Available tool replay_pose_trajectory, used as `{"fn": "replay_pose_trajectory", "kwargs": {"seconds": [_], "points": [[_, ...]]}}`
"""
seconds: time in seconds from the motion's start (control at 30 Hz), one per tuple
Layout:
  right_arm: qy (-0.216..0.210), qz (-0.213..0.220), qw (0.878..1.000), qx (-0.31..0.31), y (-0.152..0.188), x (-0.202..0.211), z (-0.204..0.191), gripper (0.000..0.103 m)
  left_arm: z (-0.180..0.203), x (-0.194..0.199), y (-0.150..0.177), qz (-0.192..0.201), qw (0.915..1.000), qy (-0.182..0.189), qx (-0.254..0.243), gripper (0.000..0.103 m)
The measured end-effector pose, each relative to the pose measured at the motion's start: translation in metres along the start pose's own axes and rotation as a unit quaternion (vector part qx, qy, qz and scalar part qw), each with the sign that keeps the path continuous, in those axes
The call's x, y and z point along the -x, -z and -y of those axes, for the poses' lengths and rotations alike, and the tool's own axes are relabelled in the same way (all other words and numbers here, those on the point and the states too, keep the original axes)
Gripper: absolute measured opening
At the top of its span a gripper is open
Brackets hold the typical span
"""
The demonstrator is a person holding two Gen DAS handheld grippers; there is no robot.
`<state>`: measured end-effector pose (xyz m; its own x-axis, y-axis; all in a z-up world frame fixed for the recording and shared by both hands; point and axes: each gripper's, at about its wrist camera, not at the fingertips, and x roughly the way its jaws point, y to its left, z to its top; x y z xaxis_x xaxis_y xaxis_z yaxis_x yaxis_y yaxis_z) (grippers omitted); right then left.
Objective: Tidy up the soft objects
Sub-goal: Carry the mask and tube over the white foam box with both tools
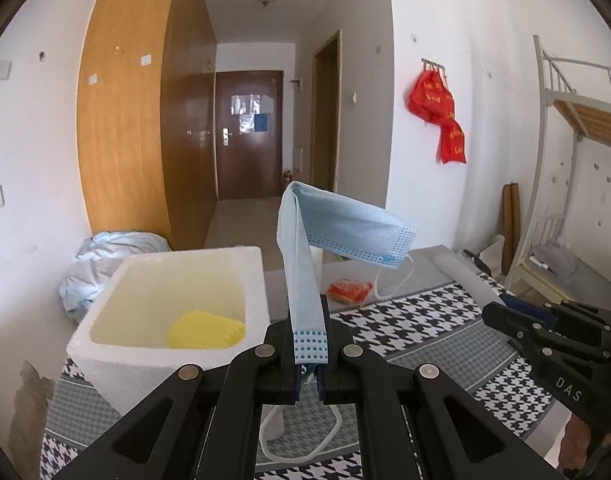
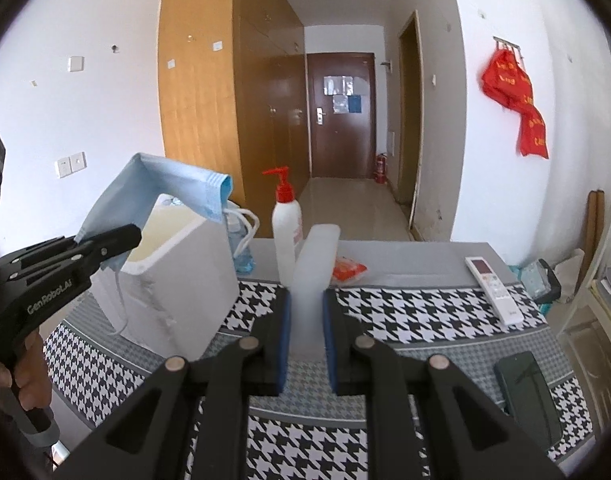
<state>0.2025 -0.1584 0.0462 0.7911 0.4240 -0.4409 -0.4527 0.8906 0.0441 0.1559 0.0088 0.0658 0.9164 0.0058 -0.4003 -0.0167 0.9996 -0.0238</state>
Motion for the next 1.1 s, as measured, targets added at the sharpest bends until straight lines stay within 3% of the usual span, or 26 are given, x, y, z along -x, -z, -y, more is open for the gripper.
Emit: {"fn": "replay_pose_trajectory", "kwargs": {"seconds": [1.1], "points": [[-0.081, 0.01, 0.995, 0.05, -0.027, -0.027, -0.068, 0.019, -0.059, 0.004, -0.012, 0.002, 0.9954, -0.088, 0.038, 0.005]]}}
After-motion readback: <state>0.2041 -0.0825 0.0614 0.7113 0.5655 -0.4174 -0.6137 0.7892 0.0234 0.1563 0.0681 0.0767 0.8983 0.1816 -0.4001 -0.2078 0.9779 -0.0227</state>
